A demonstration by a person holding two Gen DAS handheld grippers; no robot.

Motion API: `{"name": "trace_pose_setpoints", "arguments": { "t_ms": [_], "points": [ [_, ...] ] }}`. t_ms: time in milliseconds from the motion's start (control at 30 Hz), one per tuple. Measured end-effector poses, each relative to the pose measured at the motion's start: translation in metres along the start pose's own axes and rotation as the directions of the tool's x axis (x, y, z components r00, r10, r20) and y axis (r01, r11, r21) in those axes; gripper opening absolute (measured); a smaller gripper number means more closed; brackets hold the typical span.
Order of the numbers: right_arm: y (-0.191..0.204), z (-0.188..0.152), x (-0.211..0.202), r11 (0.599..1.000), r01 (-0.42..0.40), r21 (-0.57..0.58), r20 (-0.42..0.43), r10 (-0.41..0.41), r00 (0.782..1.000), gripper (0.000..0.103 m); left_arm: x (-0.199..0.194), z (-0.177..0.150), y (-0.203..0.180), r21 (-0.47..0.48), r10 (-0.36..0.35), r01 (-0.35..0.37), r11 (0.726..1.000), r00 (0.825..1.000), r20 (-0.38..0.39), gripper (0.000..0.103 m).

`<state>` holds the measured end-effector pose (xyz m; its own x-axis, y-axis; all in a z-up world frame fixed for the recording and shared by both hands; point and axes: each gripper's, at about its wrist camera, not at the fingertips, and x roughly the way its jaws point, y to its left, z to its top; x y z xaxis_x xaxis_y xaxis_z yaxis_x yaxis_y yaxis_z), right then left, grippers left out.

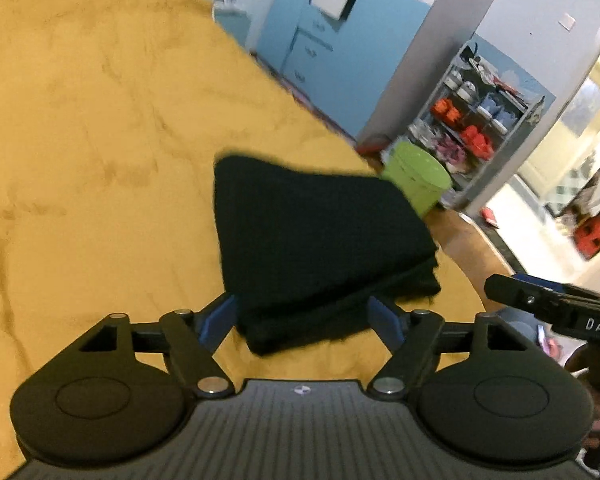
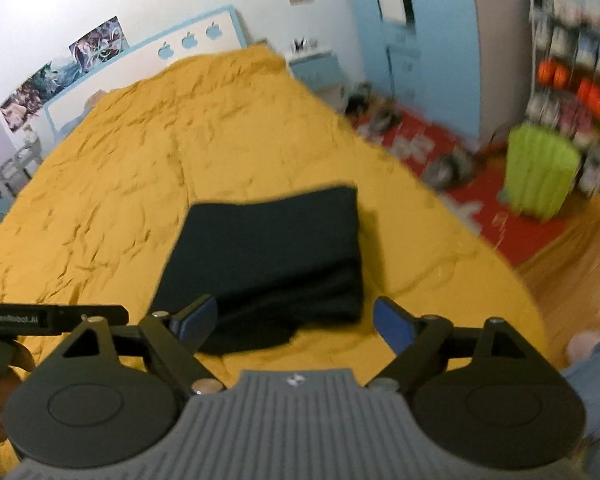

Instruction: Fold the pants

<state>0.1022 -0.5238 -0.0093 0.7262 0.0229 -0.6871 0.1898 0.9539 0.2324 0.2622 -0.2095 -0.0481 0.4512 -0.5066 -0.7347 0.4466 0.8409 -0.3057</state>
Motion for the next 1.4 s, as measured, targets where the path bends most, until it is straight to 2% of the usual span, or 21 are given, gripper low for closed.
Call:
{"name": "trace_pose_setpoints", "arguments": {
  "t_ms": [167, 300, 433, 833, 1400],
  "points": [
    [0.060, 0.021, -0.025, 0.988, 0.152, -0.042, 0.043, -0.150, 0.988, 0.082, -0.025, 0.009, -0.020, 0.052, 0.139, -0.140, 0.989, 0.990, 0.026, 0.092],
    [0.097, 0.028, -0.042, 0.984, 0.167, -0.058, 0.079, -0.162, 0.984, 0.082, -0.031, 0.005, -0.024, 0.056, 0.179, -0.181, 0.982, 0.983, 0.028, 0.092],
    [0.122, 0.024, -0.052, 0.976, 0.204, -0.079, 0.076, -0.198, 0.977, 0.082, -0.040, -0.002, -0.024, 0.043, 0.191, -0.193, 0.980, 0.981, 0.039, 0.092],
    [0.131, -0.002, -0.057, 0.962, 0.270, -0.046, -0.008, -0.271, 0.963, 0.082, -0.050, -0.019, -0.026, 0.062, 0.230, -0.232, 0.971, 0.973, 0.025, 0.092],
    [0.137, -0.001, -0.069, 0.958, 0.280, -0.054, 0.001, -0.280, 0.960, 0.082, -0.059, -0.023, -0.024, 0.049, 0.214, -0.216, 0.975, 0.976, 0.034, 0.092]
  ]
}}
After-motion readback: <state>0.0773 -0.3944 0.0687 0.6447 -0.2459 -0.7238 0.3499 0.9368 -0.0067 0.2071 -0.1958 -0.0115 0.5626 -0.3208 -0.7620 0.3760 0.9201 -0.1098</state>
